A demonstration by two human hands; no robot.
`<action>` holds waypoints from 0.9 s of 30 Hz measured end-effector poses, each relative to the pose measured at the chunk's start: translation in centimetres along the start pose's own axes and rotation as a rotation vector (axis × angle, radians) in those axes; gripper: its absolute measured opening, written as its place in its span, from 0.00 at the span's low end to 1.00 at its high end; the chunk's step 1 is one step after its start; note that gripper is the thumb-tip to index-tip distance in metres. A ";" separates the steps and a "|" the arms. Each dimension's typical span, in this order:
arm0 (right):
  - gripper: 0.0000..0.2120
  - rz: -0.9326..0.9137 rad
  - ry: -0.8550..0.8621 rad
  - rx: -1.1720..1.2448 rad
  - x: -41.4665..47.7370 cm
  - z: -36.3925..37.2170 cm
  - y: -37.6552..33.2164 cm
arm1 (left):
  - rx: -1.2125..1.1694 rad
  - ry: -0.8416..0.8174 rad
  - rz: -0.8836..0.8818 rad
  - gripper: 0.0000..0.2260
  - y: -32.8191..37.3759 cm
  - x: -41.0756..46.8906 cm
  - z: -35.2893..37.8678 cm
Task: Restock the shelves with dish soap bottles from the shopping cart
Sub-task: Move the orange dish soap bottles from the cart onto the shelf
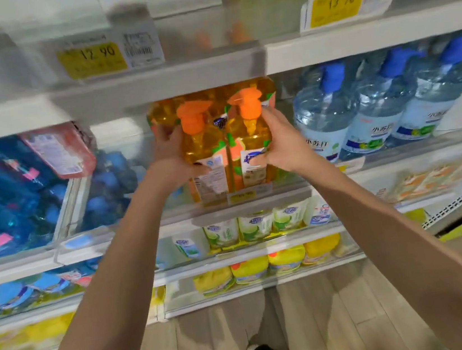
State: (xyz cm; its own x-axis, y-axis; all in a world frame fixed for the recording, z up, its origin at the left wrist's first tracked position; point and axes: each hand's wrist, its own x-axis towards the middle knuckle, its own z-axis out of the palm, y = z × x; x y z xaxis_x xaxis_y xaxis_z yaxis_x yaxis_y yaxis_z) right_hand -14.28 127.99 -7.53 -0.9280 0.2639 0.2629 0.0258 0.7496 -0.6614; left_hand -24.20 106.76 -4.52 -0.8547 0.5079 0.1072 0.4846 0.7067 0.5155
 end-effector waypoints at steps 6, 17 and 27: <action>0.55 -0.003 0.153 -0.061 -1.4 2.3 1.4 | -0.031 0.149 0.056 0.46 -0.8 -2.5 2.4; 0.50 -0.011 0.150 -0.040 1.1 1.7 1.4 | 0.198 0.192 0.001 0.46 -0.8 0.7 2.9; 0.47 -0.025 0.076 -0.025 1.2 0.7 1.8 | 0.129 0.141 -0.051 0.46 -0.4 0.7 2.3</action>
State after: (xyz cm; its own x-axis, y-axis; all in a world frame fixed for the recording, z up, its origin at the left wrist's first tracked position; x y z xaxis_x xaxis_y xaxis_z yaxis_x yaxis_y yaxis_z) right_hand -15.61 129.29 -8.89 -0.8975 0.2897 0.3326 0.0129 0.7710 -0.6368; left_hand -24.54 107.97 -6.58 -0.8921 0.4018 0.2068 0.4519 0.7917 0.4111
